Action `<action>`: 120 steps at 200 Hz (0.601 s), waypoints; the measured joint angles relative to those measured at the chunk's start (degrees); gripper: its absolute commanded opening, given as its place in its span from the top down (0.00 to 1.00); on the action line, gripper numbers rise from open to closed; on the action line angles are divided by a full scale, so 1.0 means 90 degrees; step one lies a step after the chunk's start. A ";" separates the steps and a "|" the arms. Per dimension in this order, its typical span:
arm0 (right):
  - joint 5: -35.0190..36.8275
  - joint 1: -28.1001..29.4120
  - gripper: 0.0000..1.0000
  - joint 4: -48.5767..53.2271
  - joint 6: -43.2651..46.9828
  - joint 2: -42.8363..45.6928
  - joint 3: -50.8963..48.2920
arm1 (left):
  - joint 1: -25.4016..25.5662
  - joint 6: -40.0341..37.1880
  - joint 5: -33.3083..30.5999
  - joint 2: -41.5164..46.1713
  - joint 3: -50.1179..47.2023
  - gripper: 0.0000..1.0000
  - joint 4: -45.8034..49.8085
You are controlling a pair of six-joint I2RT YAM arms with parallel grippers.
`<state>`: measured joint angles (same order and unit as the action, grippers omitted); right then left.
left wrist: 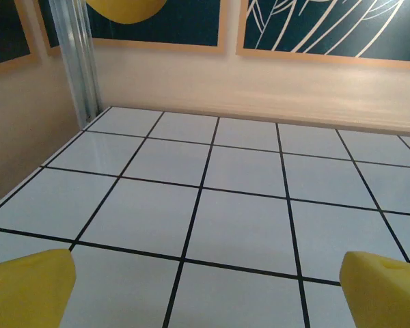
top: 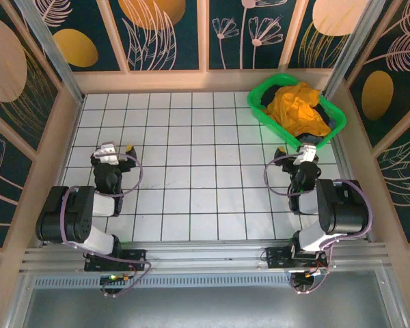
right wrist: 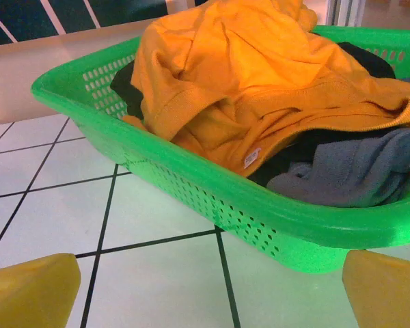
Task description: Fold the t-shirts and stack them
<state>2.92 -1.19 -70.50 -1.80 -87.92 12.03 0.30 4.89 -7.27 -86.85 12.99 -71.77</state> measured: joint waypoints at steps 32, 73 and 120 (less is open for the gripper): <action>0.0000 0.0000 0.01 0.0000 0.0000 0.0000 0.0017 | 0.0000 0.0000 0.0000 0.0000 0.0000 0.01 -0.0002; 0.0000 0.0000 0.01 0.0000 0.0000 0.0000 0.0024 | 0.0000 -0.0002 0.0000 0.0000 0.0000 0.01 0.0000; 0.0102 0.0078 0.01 0.0165 0.0058 0.0090 0.0041 | 0.0000 -0.0007 -0.0002 0.0085 0.0017 0.01 0.0153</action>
<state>3.84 -0.49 -69.01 -1.28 -87.11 12.40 0.30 4.82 -7.29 -86.08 13.15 -70.39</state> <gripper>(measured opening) 0.989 0.988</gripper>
